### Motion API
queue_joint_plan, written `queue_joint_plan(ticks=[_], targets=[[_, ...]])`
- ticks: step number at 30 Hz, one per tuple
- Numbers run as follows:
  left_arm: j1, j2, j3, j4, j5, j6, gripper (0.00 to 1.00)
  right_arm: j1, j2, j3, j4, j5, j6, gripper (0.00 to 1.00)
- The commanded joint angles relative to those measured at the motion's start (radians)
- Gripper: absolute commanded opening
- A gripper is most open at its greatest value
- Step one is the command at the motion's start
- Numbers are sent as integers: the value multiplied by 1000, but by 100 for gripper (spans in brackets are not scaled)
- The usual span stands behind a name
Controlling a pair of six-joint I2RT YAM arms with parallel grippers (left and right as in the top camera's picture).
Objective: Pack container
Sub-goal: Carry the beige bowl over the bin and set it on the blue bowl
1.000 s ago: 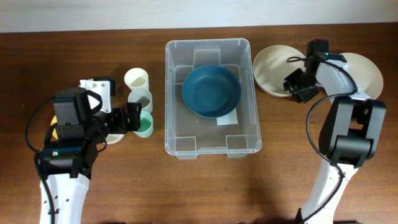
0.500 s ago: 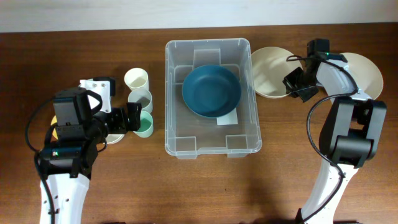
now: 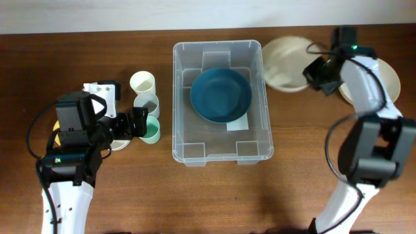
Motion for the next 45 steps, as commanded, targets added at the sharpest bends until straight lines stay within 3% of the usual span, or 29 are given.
queue_joint_plan(ticks=[1, 11, 15, 23, 36, 45], targets=[[-3, 3, 27, 3, 15, 8, 99, 3, -156, 53, -1, 43, -28, 4], [-3, 3, 27, 3, 15, 8, 99, 140, -359, 64, 11, 39, -254, 4], [-3, 3, 27, 3, 15, 8, 99, 245, -348, 64, -16, 40, -337, 4], [-3, 3, 27, 3, 15, 8, 99, 426, -225, 64, -30, 70, -342, 4], [-3, 3, 27, 2, 15, 8, 99, 446, -90, 64, 18, 70, -343, 4], [-3, 3, 27, 2, 15, 8, 99, 382, -154, 157, -17, 70, -364, 24]])
